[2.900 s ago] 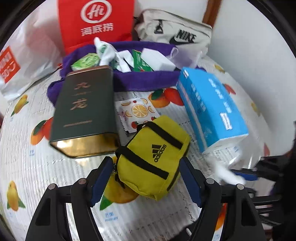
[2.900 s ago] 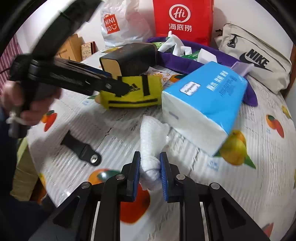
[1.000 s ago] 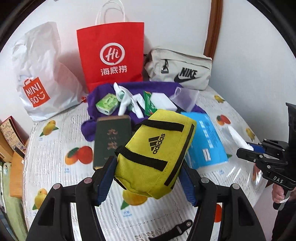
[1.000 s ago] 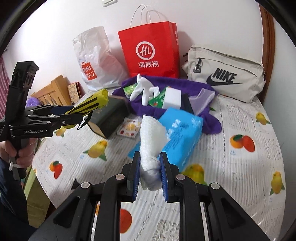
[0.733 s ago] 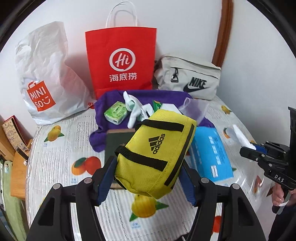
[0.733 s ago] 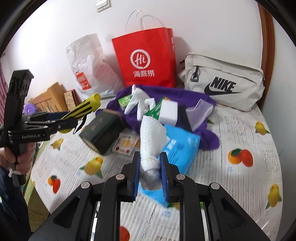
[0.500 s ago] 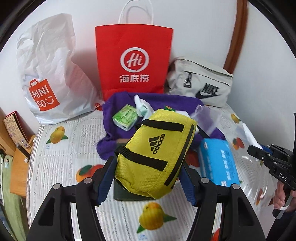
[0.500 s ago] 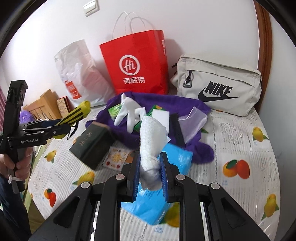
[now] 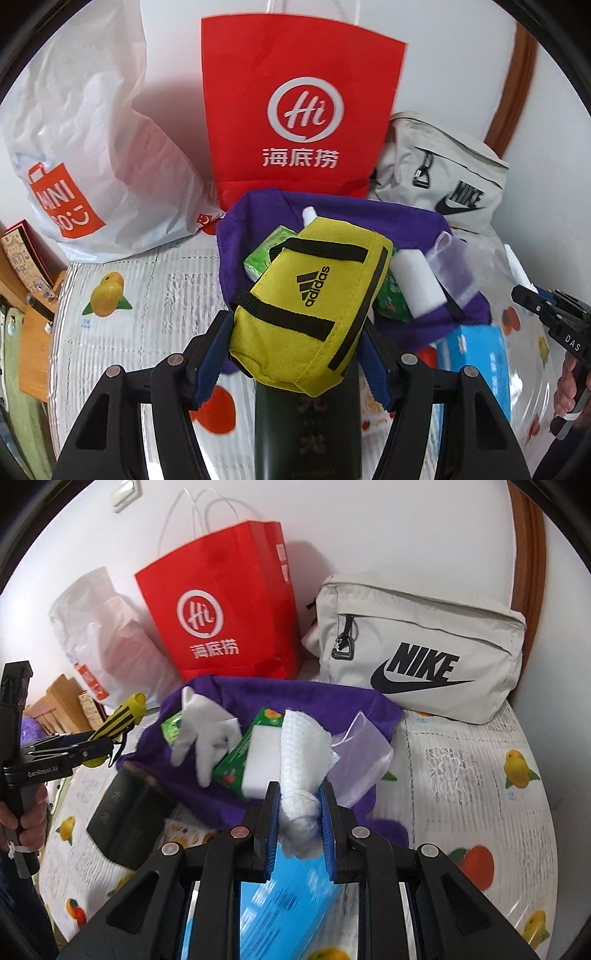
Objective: Organize soft objects
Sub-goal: 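Carry tissue and pouch over the purple towel and open both tools to release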
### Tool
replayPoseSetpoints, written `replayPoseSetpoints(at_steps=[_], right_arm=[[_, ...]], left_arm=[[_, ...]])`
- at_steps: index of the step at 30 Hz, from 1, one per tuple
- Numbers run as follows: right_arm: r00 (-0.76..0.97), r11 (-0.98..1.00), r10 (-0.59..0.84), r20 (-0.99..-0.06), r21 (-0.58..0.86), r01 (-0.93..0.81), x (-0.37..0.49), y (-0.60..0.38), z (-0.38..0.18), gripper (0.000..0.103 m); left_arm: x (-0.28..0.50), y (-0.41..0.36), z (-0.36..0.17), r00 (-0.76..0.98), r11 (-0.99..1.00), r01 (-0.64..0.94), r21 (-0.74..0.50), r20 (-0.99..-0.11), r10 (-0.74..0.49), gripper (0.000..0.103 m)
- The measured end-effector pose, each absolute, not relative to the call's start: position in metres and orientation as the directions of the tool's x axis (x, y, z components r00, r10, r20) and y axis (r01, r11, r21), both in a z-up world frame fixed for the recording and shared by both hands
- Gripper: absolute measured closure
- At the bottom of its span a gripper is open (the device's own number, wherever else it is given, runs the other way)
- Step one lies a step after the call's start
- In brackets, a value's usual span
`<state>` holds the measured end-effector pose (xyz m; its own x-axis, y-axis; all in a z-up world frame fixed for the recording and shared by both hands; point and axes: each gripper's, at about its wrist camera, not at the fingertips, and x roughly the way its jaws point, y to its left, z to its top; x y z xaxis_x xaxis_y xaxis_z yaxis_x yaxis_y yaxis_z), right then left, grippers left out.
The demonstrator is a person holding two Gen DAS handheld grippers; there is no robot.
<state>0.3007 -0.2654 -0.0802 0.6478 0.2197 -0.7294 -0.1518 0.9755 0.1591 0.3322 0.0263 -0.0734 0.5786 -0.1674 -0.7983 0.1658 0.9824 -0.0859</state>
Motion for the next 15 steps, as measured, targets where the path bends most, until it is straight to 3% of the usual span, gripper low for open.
replayPoseSetpoints(at_steps=[15], right_arm=[[0.595, 0.98, 0.198, -0.779, 0.137, -0.147, 0.364, -0.264, -0.109, 0.083]], left_arm=[[0.398, 0.038, -0.102, 0.533, 0.99, 0.101, -0.096, -0.835, -0.135, 0.04]])
